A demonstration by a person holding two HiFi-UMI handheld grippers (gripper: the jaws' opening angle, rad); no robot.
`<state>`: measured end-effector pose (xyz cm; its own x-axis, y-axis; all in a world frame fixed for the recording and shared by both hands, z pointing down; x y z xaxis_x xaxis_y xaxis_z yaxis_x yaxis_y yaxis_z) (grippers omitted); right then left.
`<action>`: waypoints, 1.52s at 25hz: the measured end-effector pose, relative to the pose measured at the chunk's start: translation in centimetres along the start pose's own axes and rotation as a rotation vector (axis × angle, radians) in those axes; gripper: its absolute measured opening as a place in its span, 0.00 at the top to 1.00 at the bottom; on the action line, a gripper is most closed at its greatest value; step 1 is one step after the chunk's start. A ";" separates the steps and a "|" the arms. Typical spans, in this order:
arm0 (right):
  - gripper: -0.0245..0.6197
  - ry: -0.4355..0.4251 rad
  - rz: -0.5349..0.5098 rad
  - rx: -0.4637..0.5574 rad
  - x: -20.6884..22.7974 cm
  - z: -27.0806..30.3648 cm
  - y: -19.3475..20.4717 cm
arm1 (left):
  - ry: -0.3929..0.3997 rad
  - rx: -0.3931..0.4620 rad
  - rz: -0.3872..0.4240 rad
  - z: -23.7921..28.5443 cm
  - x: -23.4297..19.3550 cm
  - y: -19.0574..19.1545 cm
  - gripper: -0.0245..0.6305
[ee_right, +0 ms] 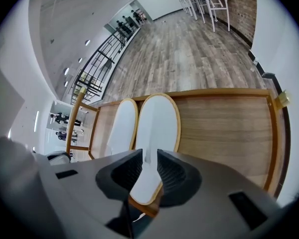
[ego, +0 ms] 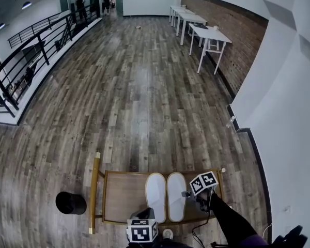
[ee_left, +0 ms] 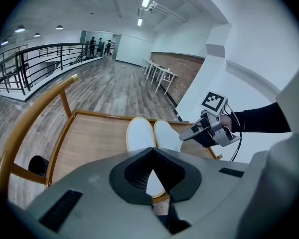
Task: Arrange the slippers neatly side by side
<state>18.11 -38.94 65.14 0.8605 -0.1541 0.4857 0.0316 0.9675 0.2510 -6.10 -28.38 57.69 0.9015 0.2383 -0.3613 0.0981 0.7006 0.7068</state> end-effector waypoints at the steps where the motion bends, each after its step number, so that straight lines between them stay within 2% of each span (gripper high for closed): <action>1: 0.86 -0.007 0.001 0.013 0.0 -0.6 0.1 | 0.002 0.005 -0.001 0.1 0.0 -0.2 0.96; 4: 0.86 -0.052 0.017 0.110 -0.8 -2.8 0.1 | 0.005 0.024 -0.006 0.4 0.1 -0.9 0.96; 10: 0.86 -0.158 0.020 0.394 -5.0 -7.1 -0.3 | 0.067 0.094 -0.063 1.8 1.1 -4.2 0.96; 14: 0.86 -0.141 -0.013 0.653 -7.7 -9.3 -0.3 | 0.085 0.208 -0.033 2.5 2.3 -6.5 0.96; 17: 0.86 -0.128 -0.042 0.752 -9.2 -9.6 0.8 | 0.064 0.236 -0.002 2.4 3.1 -6.8 0.96; 20: 0.86 -0.066 -0.085 0.775 -10.5 -9.4 2.3 | 0.041 0.250 0.022 2.1 3.8 -6.1 0.96; 23: 0.96 0.002 -0.065 0.793 -10.9 -9.0 4.4 | 0.019 0.240 0.043 1.6 4.5 -4.2 0.96; 26: 0.96 0.050 -0.048 0.790 -10.8 -8.2 6.4 | -0.003 0.221 0.037 1.2 4.5 -2.1 0.96; 30: 0.96 0.129 -0.110 0.758 -11.2 -7.2 8.6 | -0.046 0.205 0.014 0.8 4.1 0.3 0.96; 34: 0.96 0.137 -0.187 0.746 -12.0 -6.9 9.7 | -0.062 0.185 -0.015 0.6 4.2 1.7 0.96; 38: 0.96 0.128 -0.195 0.750 -12.2 -6.9 10.0 | -0.061 0.194 0.006 0.2 4.2 1.8 0.96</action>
<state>11.40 -25.98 55.93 0.9282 -0.2388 0.2855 -0.1243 0.5241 0.8425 -2.07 -26.22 57.60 0.9257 0.1966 -0.3231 0.1667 0.5549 0.8151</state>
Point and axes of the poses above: the fingertips, and each gripper's own axes: z forward along the fingers, x to its right, y out of its underside, the point moved 8 cm from there along -z, backward along the fingers, and after that the axes turned 11 degrees about x, right-handed, at the moved point
